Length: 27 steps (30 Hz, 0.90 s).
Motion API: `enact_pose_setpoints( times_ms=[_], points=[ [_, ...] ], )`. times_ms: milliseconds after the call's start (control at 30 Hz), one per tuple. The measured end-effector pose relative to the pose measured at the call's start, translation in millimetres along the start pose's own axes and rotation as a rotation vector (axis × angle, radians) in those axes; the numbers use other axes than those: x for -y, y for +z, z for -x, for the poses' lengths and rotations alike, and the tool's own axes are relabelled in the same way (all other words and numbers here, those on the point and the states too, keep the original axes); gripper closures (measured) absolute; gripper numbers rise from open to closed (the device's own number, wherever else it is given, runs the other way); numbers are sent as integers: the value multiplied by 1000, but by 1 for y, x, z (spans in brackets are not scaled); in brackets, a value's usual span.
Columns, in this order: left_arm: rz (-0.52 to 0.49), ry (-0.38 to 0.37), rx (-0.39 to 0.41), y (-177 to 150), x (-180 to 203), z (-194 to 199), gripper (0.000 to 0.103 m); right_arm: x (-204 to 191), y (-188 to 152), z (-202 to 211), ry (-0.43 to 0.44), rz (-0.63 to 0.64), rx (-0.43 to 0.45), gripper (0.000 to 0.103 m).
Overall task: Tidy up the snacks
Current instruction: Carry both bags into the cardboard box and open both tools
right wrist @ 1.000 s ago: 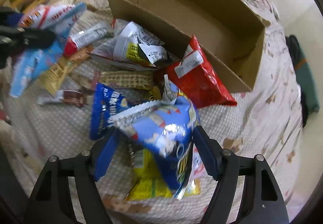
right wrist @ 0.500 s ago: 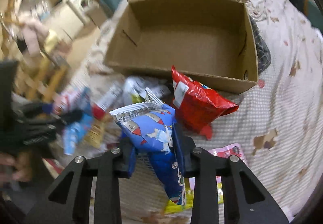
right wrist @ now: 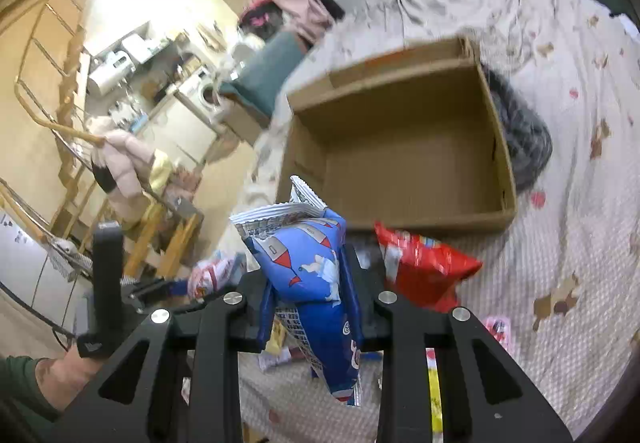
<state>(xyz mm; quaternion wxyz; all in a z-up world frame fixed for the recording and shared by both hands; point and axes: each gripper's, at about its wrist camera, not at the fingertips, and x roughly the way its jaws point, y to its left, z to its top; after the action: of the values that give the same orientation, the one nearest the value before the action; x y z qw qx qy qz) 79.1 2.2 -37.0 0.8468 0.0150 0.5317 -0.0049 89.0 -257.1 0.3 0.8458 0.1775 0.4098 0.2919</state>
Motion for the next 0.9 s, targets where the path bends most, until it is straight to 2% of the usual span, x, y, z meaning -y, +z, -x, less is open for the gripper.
enact_pose_setpoints(
  times_ms=[200,433,700,900],
  points=[
    [-18,3,54,26,5,17,62,3,19,25,-8,-15,96,72],
    [-53,6,141,88,18,32,62,8,62,18,-58,-31,153,72],
    [-34,-7,180,139,33,14,62,25,97,-18,-157,-19,136,72],
    [-32,-3,178,157,46,-23,62,43,95,-52,-215,8,102,72]
  ],
)
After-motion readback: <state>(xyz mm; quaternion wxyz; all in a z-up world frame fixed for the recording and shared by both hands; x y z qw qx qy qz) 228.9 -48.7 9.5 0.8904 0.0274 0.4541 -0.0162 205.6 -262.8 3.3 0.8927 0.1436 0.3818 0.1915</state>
